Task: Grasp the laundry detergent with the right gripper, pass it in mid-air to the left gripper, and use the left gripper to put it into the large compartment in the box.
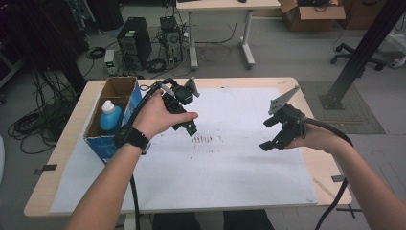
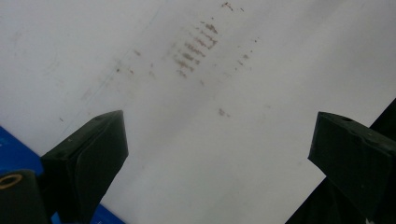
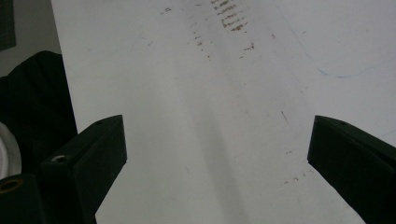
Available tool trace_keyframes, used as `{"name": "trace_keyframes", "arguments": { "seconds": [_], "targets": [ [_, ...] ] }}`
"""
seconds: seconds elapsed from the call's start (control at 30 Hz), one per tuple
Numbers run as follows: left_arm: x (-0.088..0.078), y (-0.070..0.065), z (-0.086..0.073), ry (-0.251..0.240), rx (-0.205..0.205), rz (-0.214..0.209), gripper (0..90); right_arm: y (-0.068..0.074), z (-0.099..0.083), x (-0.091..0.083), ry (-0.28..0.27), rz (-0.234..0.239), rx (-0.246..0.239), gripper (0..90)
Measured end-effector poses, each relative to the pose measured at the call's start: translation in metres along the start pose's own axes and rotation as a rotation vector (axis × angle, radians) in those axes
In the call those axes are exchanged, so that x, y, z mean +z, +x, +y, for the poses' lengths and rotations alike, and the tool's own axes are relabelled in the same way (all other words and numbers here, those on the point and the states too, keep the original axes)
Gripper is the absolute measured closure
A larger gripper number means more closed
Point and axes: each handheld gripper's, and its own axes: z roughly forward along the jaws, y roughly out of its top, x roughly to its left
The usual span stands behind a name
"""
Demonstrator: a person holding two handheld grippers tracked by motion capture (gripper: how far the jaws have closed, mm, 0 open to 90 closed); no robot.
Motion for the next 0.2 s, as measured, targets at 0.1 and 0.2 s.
{"name": "trace_keyframes", "arguments": {
  "seconds": [0.1, 0.2],
  "targets": [
    [-0.0003, 0.0005, -0.0003, 0.000, -0.002, -0.002, 4.9, 0.0004, -0.0003, -0.0001, 0.001, -0.001, 0.001, 4.6],
    [-0.0005, 0.0012, -0.0008, -0.005, -0.007, -0.006, 4.9, 0.0001, -0.0001, -0.0005, -0.002, 0.001, -0.001, 4.6]
  ]
}}
